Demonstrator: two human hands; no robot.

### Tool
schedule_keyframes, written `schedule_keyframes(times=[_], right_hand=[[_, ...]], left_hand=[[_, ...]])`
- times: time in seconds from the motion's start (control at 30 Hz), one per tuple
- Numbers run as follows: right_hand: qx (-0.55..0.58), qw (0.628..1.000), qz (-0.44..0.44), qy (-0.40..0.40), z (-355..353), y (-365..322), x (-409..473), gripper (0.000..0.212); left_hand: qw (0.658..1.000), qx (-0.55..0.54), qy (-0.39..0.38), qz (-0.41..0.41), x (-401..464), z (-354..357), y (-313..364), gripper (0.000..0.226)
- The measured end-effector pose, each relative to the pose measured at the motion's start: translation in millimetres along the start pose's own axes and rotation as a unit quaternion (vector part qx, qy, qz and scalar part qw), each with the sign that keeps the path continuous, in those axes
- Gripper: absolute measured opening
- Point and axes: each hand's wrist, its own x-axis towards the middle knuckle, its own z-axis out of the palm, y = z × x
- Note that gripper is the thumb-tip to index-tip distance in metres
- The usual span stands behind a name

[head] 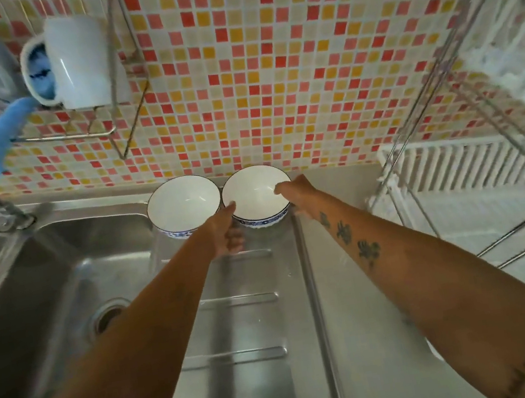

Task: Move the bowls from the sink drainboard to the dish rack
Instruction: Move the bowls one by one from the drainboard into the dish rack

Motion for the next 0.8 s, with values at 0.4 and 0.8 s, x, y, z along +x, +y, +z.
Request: schedule_keyframes(times=[0.4, 0.8], right_hand=[[0.121, 0.991, -0.002, -0.055, 15.8, 25.7, 23.0, 0.073], [0.161, 0.985, -0.003, -0.058, -19.1, -0.6, -14.7, 0.068]], left_hand=[[0.974, -0.215, 0.014, 0.067, 23.8, 30.2, -7.4, 0.045], [0.965, -0.231, -0.039, 0.115, -26.8, 41.3, -0.2, 0.04]])
